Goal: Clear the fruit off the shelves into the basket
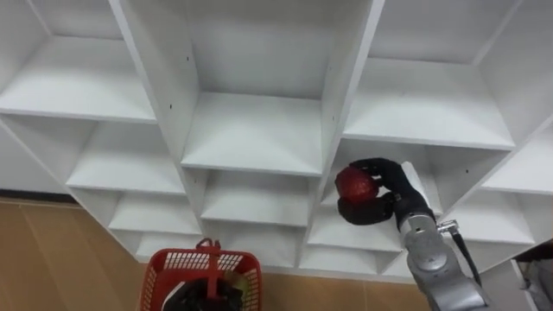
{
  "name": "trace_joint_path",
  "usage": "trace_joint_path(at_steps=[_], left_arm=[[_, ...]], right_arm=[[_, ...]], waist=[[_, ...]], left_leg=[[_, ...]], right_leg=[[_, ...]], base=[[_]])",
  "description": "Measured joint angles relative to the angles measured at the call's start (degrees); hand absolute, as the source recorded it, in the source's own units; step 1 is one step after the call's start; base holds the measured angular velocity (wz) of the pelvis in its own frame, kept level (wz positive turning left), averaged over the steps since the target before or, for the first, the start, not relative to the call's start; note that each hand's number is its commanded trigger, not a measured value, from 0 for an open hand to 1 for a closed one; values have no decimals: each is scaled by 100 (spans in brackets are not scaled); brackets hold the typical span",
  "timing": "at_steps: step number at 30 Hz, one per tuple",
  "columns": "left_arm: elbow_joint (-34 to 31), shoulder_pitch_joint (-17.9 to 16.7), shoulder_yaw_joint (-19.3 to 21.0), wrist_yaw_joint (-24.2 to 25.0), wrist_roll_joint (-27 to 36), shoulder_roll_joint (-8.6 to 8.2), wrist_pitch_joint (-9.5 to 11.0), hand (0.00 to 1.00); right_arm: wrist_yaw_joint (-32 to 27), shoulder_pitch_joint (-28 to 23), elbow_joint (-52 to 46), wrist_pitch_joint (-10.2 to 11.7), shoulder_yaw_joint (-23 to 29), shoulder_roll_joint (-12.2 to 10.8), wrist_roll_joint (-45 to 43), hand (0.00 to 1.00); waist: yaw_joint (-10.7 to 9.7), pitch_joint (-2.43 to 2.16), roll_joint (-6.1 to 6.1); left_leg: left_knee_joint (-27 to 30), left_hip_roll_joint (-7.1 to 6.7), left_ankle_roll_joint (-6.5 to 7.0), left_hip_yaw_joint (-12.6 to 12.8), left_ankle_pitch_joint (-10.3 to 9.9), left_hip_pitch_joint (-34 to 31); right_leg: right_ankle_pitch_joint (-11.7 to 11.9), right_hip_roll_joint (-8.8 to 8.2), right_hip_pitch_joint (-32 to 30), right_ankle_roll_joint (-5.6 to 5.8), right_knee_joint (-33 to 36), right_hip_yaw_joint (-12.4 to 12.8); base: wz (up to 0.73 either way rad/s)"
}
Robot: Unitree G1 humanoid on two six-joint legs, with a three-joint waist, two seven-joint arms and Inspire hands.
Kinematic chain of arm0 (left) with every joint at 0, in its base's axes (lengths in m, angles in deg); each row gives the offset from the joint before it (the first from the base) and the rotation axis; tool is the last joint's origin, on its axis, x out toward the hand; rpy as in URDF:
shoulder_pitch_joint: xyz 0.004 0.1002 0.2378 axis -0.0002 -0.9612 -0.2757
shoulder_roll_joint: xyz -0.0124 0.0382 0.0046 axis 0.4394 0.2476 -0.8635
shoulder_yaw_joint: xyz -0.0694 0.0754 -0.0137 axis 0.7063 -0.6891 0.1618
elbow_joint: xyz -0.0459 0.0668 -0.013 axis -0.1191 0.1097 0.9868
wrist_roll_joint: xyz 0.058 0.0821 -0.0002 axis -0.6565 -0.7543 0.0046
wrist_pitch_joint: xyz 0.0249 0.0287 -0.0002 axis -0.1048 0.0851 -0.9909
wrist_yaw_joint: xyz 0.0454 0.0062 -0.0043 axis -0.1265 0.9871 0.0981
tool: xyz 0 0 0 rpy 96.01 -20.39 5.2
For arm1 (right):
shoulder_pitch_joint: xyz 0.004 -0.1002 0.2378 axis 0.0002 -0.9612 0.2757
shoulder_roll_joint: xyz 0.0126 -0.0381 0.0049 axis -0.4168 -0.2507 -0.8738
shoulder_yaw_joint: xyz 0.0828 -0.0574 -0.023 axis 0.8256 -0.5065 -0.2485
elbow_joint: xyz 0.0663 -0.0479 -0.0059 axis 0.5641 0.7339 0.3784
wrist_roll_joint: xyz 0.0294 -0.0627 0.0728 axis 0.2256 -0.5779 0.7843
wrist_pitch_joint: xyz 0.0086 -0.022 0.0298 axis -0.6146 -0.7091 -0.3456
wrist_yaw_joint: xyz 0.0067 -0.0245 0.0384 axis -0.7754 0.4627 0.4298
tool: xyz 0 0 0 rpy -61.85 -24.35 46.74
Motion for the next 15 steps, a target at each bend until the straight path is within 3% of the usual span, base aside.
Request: trace_joint_path(at_steps=[6, 15], left_arm=[[-26, 57, -9, -42, 12, -39, -2, 100], [-24, 125, -9, -56, -3, -254, -20, 100]], right_arm=[[87, -121, -17, -1, -1, -16, -64, 100], [412, -362, -91, -64, -102, -68, -314, 100]], waist=[[-44, 34, 54], [-119, 29, 104]], left_leg=[[-27, 4, 2, 54, -6, 77], [-29, 8, 3, 82, -6, 161]], right_leg=[[1, 9, 26, 0, 21, 67], [-1, 23, 88, 3, 8, 104]], base=[[-7], [-1]])
